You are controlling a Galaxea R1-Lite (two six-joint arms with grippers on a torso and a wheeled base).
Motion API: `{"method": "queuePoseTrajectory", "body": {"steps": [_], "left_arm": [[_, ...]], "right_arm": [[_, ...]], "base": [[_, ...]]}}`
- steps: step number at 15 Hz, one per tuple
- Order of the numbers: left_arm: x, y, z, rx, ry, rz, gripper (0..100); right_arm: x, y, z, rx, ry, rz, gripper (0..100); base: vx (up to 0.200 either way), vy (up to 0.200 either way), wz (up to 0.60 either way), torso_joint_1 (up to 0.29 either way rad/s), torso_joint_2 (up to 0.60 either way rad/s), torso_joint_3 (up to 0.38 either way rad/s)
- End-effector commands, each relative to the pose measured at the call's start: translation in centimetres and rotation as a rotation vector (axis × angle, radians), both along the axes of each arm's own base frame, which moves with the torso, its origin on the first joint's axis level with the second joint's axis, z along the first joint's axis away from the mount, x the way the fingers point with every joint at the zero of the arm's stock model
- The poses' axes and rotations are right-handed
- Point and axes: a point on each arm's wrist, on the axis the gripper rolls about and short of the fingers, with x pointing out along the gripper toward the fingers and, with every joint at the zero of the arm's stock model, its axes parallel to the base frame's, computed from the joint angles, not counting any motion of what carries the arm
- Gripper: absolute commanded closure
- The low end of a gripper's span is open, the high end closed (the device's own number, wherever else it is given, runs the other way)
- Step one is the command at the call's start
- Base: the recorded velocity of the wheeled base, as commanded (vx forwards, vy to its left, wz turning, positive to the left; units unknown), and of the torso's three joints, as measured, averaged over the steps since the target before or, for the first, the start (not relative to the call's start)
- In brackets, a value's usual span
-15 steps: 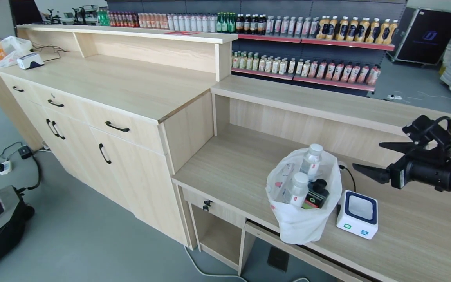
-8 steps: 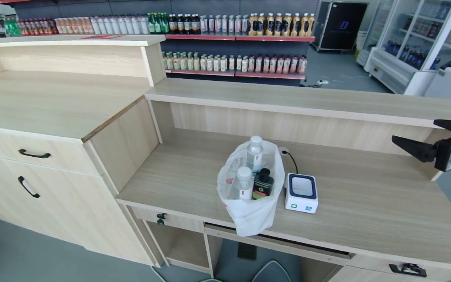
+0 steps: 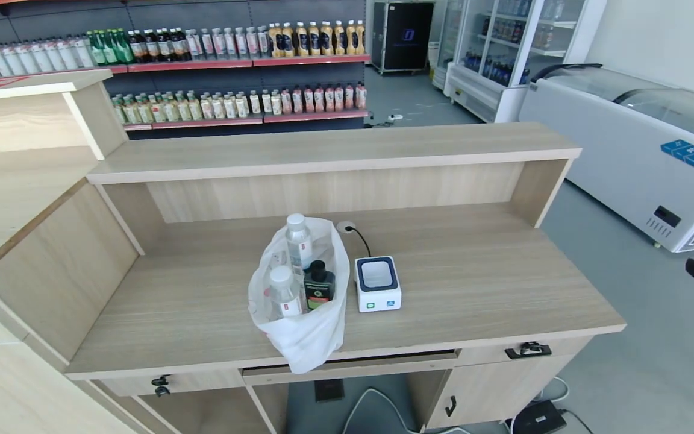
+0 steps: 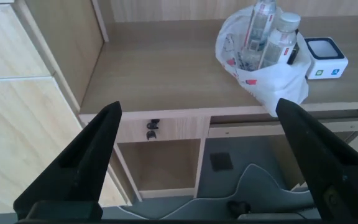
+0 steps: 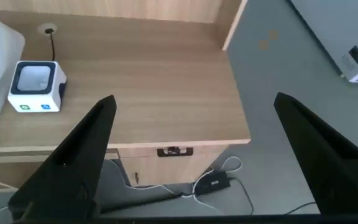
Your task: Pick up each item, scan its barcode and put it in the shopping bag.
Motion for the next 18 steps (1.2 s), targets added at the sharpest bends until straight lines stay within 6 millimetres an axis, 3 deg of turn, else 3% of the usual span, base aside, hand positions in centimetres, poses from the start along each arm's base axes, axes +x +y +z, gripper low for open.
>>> {"method": "queuePoseTrajectory", "body": {"steps": [1, 6, 11, 18], "left_arm": [[0.0, 0.0, 0.0, 0.000, 0.000, 0.000, 0], [0.0, 0.0, 0.0, 0.000, 0.000, 0.000, 0], [0.0, 0.0, 0.0, 0.000, 0.000, 0.000, 0], [0.0, 0.0, 0.0, 0.000, 0.000, 0.000, 0]], "right_arm": [[-4.3, 0.6, -3.5, 0.113, -0.027, 0.011, 0], [-9.7, 0.8, -11.8, 0.136, -0.079, 0.041, 0], [-12.7, 0.8, -14.9, 0.152, -0.116, 0.047, 0], [-12.7, 0.8, -14.9, 0.157, -0.111, 0.047, 0]], "base": [[0.000, 0.000, 0.00, 0.000, 0.00, 0.000], [0.000, 0.000, 0.00, 0.000, 0.00, 0.000], [0.000, 0.000, 0.00, 0.000, 0.00, 0.000], [0.000, 0.000, 0.00, 0.000, 0.00, 0.000]]}}
